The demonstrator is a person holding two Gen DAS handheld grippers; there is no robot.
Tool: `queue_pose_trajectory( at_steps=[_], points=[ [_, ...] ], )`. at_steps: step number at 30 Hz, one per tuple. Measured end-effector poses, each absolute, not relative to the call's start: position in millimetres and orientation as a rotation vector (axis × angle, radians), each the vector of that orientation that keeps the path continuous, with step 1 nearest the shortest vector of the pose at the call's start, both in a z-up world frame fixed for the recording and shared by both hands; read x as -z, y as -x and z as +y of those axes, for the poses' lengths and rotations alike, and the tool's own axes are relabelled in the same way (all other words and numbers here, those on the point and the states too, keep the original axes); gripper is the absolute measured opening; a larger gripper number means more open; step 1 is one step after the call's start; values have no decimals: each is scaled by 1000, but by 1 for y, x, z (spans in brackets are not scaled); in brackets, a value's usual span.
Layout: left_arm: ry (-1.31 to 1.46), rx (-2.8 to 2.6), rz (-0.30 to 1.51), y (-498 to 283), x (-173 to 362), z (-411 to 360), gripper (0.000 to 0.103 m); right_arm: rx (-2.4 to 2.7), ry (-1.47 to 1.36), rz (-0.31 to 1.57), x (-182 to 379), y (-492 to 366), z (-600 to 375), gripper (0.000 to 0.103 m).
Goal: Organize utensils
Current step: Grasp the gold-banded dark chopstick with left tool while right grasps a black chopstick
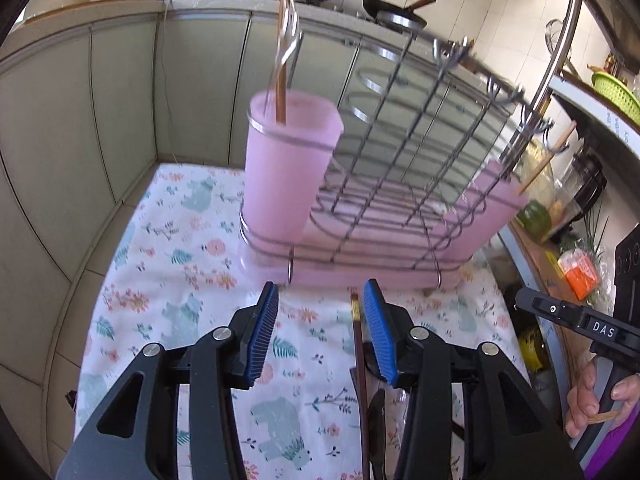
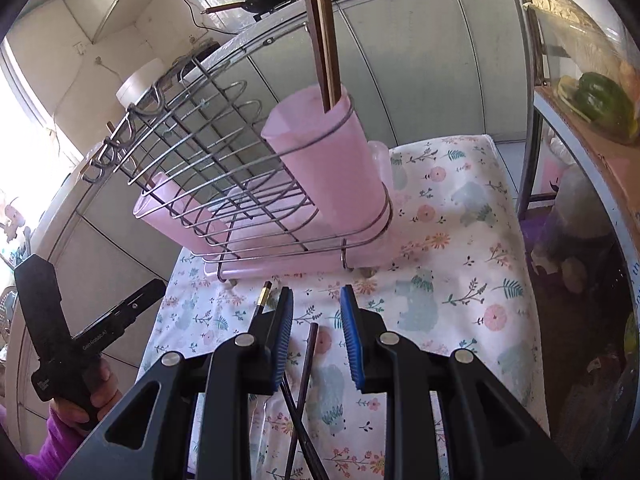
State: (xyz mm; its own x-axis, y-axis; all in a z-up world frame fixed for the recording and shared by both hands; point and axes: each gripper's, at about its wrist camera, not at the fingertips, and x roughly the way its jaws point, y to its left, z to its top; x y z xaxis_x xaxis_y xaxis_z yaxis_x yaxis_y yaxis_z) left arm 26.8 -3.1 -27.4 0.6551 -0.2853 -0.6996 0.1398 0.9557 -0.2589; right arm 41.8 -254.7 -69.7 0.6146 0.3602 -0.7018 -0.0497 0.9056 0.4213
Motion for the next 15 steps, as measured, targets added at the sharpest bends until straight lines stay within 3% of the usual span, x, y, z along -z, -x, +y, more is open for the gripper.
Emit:
queue_pose_trajectory(
  at_steps=[13,15],
  points=[
    [154,301,1052,-46,74,-31,44,-282,-388,959,99,-40,-242,23],
    [147,307,1079,-52,80,-38,40,-283,-393,968,102,-40,-243,23]
  ],
)
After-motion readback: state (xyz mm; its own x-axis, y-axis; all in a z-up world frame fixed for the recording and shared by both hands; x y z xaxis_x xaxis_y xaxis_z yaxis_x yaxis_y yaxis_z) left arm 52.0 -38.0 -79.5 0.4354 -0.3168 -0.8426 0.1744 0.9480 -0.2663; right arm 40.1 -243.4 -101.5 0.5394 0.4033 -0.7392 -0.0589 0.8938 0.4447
